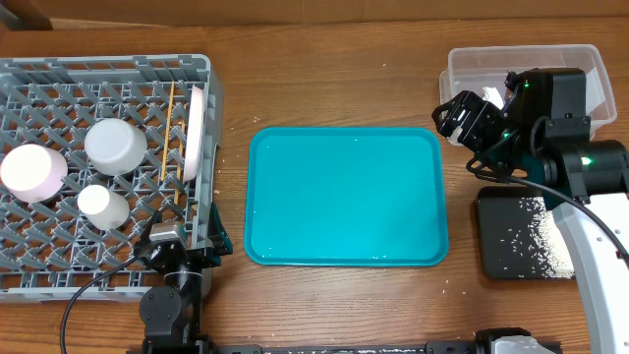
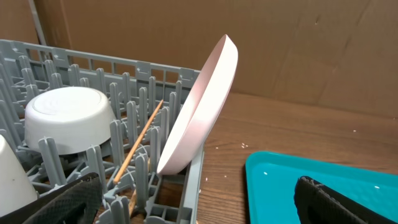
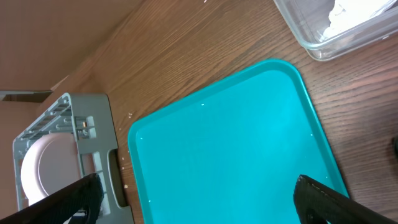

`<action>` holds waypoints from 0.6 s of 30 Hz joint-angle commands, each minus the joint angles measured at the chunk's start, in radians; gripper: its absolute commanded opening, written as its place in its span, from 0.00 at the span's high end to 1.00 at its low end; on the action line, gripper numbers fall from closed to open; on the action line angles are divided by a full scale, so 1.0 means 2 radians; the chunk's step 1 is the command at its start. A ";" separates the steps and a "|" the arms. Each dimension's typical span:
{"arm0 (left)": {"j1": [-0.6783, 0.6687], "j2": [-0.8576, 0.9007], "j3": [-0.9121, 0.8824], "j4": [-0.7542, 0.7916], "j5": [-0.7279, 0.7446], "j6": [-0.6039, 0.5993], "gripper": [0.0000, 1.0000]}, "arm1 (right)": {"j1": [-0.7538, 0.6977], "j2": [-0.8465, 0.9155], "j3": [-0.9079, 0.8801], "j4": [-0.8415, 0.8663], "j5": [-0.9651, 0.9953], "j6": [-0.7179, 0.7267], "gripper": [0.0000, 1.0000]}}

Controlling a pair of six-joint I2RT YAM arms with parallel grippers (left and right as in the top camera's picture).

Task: Sort waste into correct bins and load items into the dishwasher

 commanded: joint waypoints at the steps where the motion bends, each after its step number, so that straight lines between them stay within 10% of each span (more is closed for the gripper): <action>1: 0.003 -0.005 -0.002 0.000 0.006 0.008 0.00 | -0.001 -0.001 0.003 0.003 0.005 -0.004 0.00; 18: 0.003 -0.005 -0.002 0.000 0.006 0.008 0.00 | -0.001 -0.034 0.003 0.000 0.019 -0.004 0.00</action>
